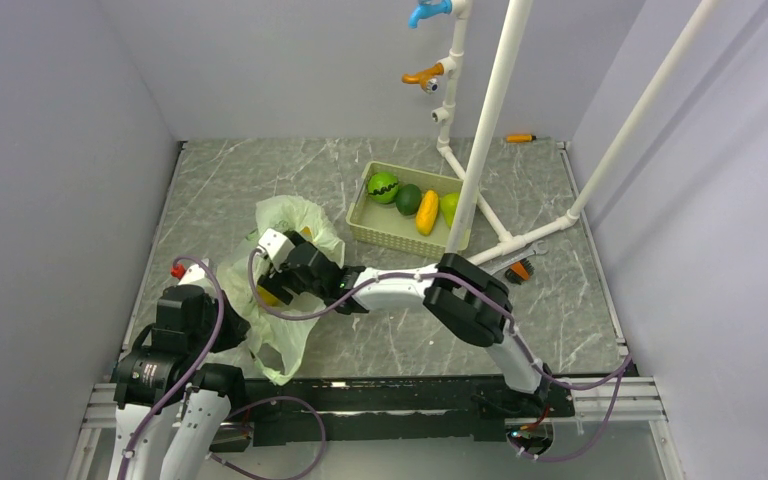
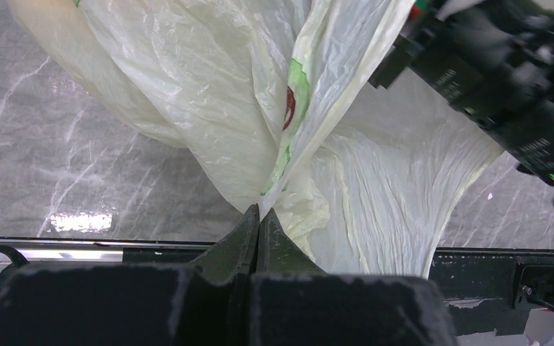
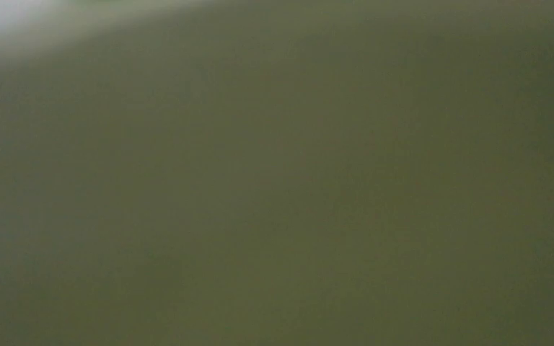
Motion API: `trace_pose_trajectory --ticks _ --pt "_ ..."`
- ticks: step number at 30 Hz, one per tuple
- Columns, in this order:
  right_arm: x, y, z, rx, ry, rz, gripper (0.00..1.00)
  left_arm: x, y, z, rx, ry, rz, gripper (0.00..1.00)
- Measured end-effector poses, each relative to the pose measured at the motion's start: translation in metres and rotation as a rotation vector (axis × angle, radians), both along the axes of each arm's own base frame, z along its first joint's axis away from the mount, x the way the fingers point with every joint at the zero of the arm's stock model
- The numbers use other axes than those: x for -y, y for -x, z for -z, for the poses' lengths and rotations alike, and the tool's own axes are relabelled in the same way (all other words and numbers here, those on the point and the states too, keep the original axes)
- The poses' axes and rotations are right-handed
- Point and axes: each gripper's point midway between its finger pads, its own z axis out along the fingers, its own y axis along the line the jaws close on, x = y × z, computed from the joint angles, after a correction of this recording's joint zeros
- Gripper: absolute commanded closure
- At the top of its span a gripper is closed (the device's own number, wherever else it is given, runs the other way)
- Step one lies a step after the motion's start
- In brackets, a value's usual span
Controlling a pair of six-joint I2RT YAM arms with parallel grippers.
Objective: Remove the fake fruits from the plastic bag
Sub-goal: Take out the fake fruit from the plastic bag.
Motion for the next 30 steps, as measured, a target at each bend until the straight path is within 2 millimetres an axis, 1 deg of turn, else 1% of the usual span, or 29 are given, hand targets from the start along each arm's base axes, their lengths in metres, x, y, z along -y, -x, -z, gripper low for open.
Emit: trace_pose_trajectory --ticks 3,5,7,10,12,17,19,21,24,27,30 --pt "0.004 -0.011 0.025 -0.022 0.029 0.012 0.15 0.000 0.000 0.000 0.000 0.000 0.000 1.00" --pt "0.009 -0.016 0.041 -0.037 0.052 0.020 0.21 0.000 0.000 0.000 0.000 0.000 0.000 1.00" --pt "0.011 -0.019 0.049 -0.045 0.064 0.025 0.28 0.000 0.000 0.000 0.000 0.000 0.000 1.00" --pt "0.011 -0.021 0.049 -0.053 0.054 0.028 0.39 0.000 0.000 0.000 0.000 0.000 0.000 1.00" --pt "0.010 -0.019 0.049 -0.055 0.053 0.024 0.48 0.000 0.000 0.000 0.000 0.000 0.000 1.00" --pt "0.009 -0.017 0.049 -0.064 0.053 0.012 0.68 0.000 0.000 0.000 -0.001 0.001 0.001 1.00" --pt "0.009 -0.014 0.048 -0.074 0.056 0.006 0.71 0.001 0.000 0.000 -0.001 0.002 0.002 1.00" --pt "0.009 -0.011 0.042 -0.085 0.049 -0.004 0.74 0.001 0.000 0.000 -0.001 0.002 0.002 1.00" --pt "0.008 -0.008 0.025 -0.095 0.022 -0.014 0.81 0.001 0.000 0.000 -0.001 0.002 0.002 1.00" --pt "0.007 -0.004 -0.004 -0.097 -0.027 -0.023 0.89 0.001 0.000 0.000 -0.001 0.002 0.002 1.00" --pt "0.010 0.004 -0.034 -0.108 -0.089 -0.034 0.92 0.001 0.000 0.000 -0.001 0.003 0.003 1.00"
